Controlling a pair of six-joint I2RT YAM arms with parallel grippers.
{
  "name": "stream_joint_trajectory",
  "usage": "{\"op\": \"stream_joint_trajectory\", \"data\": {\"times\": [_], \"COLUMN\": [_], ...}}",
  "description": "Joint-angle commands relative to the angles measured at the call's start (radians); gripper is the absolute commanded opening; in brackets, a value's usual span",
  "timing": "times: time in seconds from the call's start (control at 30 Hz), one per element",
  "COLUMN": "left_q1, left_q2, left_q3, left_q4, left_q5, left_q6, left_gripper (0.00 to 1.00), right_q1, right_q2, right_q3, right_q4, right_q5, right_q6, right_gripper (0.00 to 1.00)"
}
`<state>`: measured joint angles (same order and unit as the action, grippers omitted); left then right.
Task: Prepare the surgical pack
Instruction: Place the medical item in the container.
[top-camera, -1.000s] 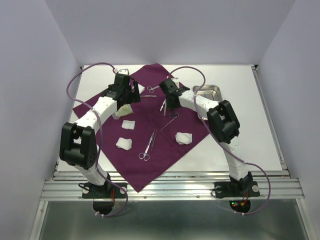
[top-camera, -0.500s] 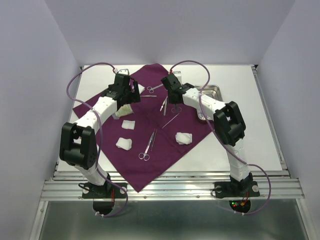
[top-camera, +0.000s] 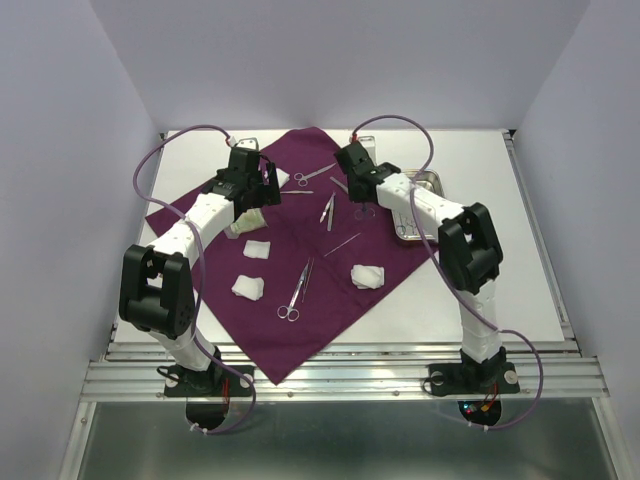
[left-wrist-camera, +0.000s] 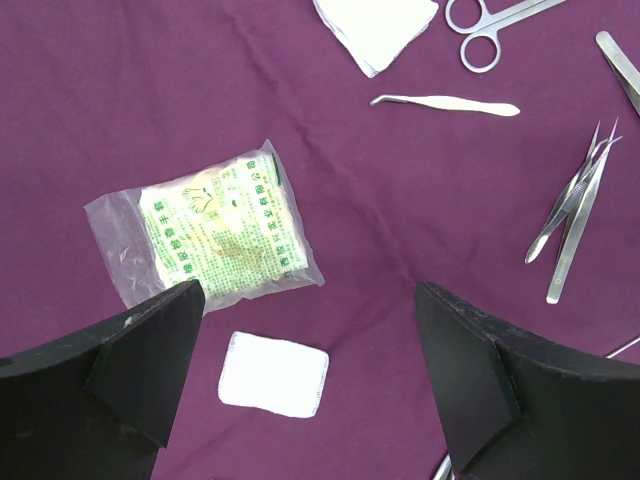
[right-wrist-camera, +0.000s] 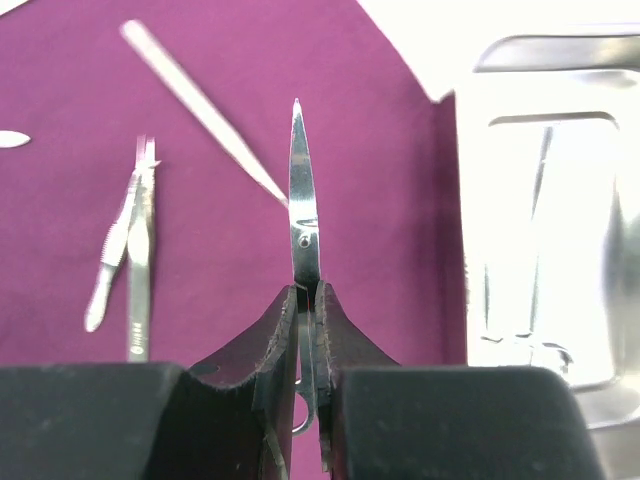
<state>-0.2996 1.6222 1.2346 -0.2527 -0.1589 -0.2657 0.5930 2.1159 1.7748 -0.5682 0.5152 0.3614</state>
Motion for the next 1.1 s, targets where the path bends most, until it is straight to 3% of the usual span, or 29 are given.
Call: {"op": "stream_joint_trajectory", "data": {"times": [0.0,0.57,1.07], "left_q1": [-0.003,-0.003,-0.003], "left_q2": [-0.027,-0.019,-0.019], "left_q3": [-0.003,-0.001,-0.001], "left_q4": [0.012,0.01,0.009], "left_q5": [-0.01,-0.008,-0.008], "left_q6": [0.016,0.014,0.013], "left_gripper": [0.99,0.99,0.99], "right_q1": [-0.054,-0.271,-0.334], "right_q2": [-0.12,-0.269,-0.215], "right_q3": [-0.057,-0.268,-0.434], "right_q4": [0.071,0.137,0.271], "right_q5": [-0.009,-0.032,-0.015], "right_q6": [-0.047,-0.154,-0.259], "right_gripper": [0.08,0.09,0.09]}}
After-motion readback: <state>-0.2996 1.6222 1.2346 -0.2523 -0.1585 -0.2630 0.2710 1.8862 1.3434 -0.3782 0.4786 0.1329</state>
